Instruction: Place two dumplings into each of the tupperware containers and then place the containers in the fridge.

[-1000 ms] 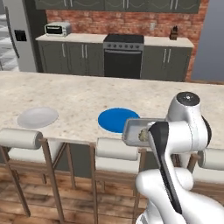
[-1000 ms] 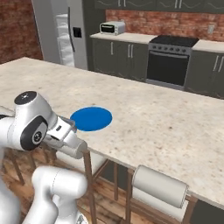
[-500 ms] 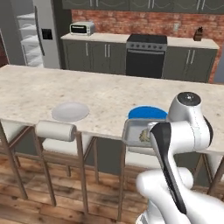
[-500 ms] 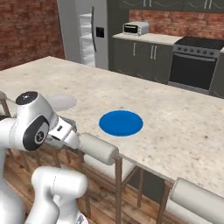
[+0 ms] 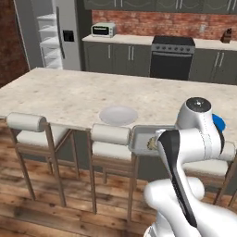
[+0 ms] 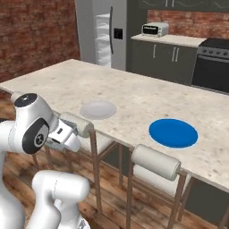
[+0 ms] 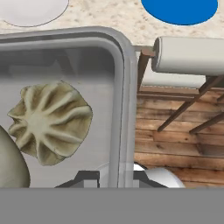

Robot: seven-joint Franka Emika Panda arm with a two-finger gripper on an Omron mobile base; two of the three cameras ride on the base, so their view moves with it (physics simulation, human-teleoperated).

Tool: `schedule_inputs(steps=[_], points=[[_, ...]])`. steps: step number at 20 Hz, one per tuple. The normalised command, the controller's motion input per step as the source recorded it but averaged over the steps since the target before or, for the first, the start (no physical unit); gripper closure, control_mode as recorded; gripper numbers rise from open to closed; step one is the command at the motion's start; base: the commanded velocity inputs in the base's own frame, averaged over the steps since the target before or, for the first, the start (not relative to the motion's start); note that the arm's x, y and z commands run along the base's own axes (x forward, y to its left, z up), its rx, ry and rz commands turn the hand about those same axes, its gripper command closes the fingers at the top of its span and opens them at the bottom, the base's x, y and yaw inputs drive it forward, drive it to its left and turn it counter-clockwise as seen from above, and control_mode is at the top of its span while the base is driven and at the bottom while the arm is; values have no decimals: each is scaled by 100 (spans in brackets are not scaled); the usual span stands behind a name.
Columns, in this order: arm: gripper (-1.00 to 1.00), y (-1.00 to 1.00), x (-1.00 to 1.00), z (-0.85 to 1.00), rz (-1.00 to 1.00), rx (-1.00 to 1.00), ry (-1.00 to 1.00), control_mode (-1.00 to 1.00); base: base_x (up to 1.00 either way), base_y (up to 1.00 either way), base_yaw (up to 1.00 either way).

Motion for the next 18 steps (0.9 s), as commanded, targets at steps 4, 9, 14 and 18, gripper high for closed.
schedule_inputs(steps=[4,9,14,18], points=[[100,0,0,0,0,0,0,100,0,100,-6],[100,0,0,0,0,0,0,100,2,100,-16],[100,0,0,0,0,0,0,100,15,100,-23],[100,0,0,0,0,0,0,100,20,100,-25]])
